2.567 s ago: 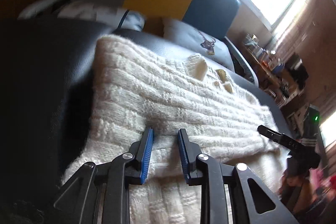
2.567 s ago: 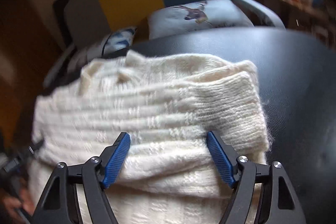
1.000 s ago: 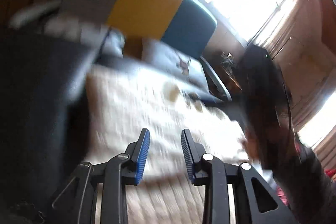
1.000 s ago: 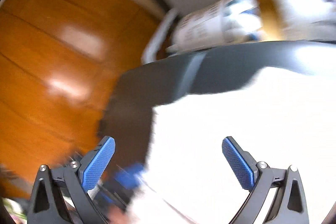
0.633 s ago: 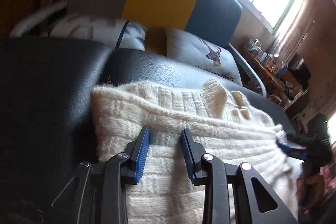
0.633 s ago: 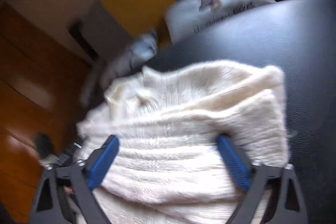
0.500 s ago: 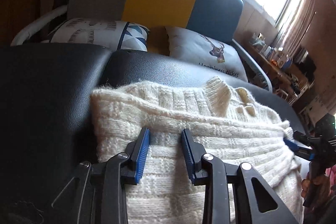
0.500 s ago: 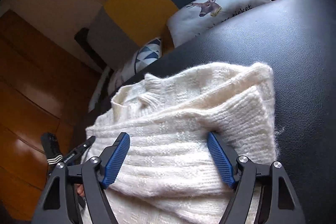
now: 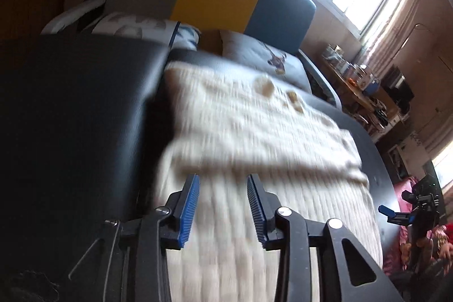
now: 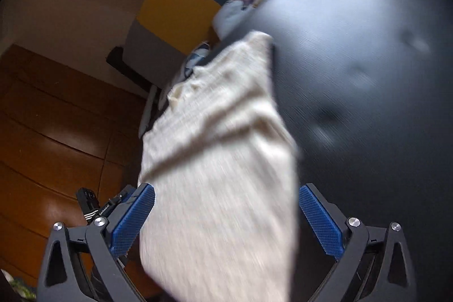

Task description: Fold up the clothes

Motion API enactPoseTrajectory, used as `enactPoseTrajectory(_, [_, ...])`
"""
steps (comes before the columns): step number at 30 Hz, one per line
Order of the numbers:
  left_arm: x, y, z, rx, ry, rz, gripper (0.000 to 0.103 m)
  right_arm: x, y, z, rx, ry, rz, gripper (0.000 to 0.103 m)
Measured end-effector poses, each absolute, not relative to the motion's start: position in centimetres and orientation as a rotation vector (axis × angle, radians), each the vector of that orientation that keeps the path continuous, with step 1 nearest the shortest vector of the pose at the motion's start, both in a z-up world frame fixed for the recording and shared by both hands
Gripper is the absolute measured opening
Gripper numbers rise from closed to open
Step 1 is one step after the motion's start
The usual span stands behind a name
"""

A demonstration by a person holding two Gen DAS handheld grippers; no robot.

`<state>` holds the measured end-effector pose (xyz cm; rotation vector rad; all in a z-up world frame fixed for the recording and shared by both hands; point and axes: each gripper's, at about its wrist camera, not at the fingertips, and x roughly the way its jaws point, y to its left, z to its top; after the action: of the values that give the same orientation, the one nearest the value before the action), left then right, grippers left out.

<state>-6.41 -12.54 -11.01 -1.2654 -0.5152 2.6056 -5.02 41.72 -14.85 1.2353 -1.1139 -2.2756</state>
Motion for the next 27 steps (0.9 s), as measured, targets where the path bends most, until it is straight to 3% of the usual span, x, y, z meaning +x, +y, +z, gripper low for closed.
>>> enactPoseTrajectory(5, [0.0, -14.2, -12.0, -1.306, -0.550, 2.542, 0.037, 0.6, 41.8, -16.9, 1.297, -1.171, -2.104, 0.103])
enactPoseTrajectory(14, [7.8, -16.8, -14.1, -1.378, -0.655, 2.436, 0.040, 1.6, 37.3, -18.8, 1.276, -1.136, -1.905, 0.103])
enactPoseTrajectory(17, [9.4, -17.0, -15.3, -1.403, -0.701, 2.364, 0.041, 1.6, 36.7, -18.6, 1.278, -1.086, -1.925, 0.103])
enactPoseTrajectory(23, [10.7, -16.4, -15.6, -1.355, -0.696, 2.337, 0.054, 3.2, 36.1, -18.3, 1.222, -1.035, -1.972, 0.103])
enactPoseTrajectory(27, [10.2, -15.5, -15.0, -1.323, -0.664, 2.348, 0.055, 3.5, 35.9, -18.5, 1.201, -1.022, -1.988, 0.103])
